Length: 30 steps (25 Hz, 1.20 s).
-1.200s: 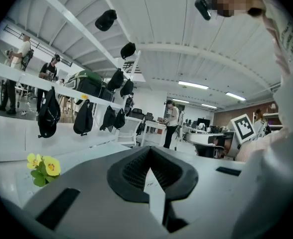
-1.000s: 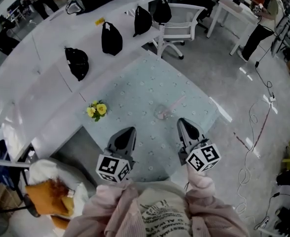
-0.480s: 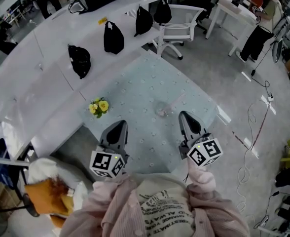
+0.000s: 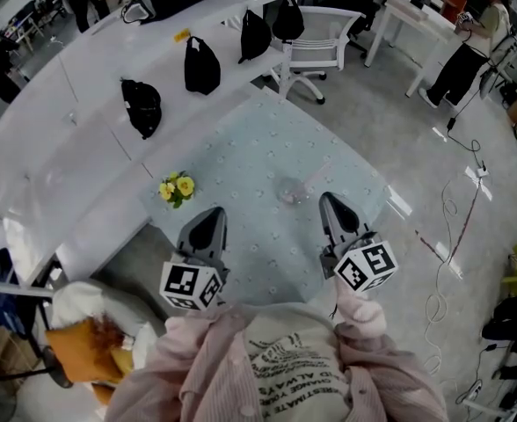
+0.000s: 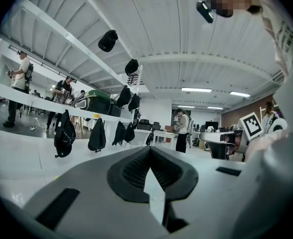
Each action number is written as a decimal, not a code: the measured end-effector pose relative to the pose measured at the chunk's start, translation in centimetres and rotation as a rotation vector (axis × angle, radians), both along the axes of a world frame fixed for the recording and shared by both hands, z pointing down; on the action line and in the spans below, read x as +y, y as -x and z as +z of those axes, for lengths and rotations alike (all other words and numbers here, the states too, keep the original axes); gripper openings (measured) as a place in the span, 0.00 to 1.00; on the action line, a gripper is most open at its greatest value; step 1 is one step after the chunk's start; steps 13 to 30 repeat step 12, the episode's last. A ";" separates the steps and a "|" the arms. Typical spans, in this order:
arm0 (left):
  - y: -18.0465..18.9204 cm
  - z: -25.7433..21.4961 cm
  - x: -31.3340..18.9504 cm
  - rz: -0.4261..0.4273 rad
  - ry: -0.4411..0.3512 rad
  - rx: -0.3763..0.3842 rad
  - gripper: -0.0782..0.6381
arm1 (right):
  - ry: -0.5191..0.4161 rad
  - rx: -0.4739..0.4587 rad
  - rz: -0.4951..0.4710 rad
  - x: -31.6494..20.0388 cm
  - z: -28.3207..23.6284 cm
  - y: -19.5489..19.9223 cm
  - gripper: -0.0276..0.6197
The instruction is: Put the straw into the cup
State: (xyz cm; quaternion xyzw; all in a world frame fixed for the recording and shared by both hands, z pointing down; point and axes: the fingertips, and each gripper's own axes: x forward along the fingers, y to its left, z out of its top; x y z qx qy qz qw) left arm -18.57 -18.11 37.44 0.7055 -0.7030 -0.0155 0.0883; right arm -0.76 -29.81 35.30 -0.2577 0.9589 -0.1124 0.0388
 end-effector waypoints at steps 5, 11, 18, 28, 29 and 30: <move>-0.1 0.3 0.0 0.005 0.006 -0.005 0.11 | 0.003 0.001 0.007 -0.1 0.4 -0.2 0.04; -0.3 0.5 0.0 0.007 0.015 -0.007 0.11 | -0.003 0.029 0.008 0.0 0.7 -0.4 0.04; -0.4 0.5 0.0 0.007 0.016 -0.007 0.11 | -0.004 0.034 0.007 0.1 0.9 -0.4 0.04; -0.4 0.5 0.0 0.007 0.016 -0.007 0.11 | -0.004 0.034 0.007 0.1 0.9 -0.4 0.04; -0.4 0.5 0.0 0.007 0.016 -0.007 0.11 | -0.004 0.034 0.007 0.1 0.9 -0.4 0.04; -0.4 0.5 0.0 0.007 0.016 -0.007 0.11 | -0.004 0.034 0.007 0.1 0.9 -0.4 0.04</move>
